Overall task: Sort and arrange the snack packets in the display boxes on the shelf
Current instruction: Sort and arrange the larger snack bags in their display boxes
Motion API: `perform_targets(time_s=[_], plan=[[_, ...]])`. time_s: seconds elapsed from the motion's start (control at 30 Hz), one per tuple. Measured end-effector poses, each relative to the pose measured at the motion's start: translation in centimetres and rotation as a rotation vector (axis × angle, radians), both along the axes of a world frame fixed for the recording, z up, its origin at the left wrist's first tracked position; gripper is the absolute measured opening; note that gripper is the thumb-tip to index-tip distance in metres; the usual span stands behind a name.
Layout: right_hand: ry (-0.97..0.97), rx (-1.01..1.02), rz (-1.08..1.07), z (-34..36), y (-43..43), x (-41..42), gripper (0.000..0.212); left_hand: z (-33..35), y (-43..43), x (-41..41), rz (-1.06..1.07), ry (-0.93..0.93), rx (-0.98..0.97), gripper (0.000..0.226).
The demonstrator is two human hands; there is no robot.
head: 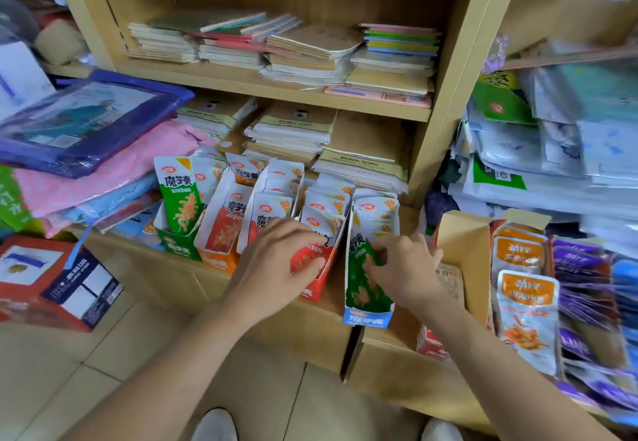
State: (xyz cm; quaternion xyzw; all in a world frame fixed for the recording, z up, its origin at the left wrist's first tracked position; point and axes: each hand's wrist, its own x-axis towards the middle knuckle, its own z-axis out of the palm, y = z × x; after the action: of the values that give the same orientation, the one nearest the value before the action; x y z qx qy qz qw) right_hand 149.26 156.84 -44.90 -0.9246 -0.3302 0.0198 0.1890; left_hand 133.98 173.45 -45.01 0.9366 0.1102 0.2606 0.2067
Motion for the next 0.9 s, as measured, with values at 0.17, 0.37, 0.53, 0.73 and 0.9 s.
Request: perform_targets(time_s=[0.17,0.37,0.53,0.73,0.9], plan=[[0.110,0.552,-0.050,1.1,-1.6,0.7,0.012,0.2,-1.9,2.9,-0.026,-0.067,0.131,0.033],[0.225,0.850,-0.194,1.8,-3.7,2.5,0.007,-0.3,-4.1,7.5,0.034,0.108,0.423,0.038],[0.259,0.813,-0.213,1.7,-5.0,3.6,0.005,-1.0,-5.2,9.9,0.120,0.282,0.445,0.050],[0.283,0.770,-0.193,1.5,-6.4,4.4,0.006,-1.8,-4.9,10.2,0.127,0.243,0.468,0.039],[0.324,0.767,-0.180,1.7,-7.0,4.4,0.006,-1.4,-4.4,10.3,0.109,0.202,0.425,0.028]])
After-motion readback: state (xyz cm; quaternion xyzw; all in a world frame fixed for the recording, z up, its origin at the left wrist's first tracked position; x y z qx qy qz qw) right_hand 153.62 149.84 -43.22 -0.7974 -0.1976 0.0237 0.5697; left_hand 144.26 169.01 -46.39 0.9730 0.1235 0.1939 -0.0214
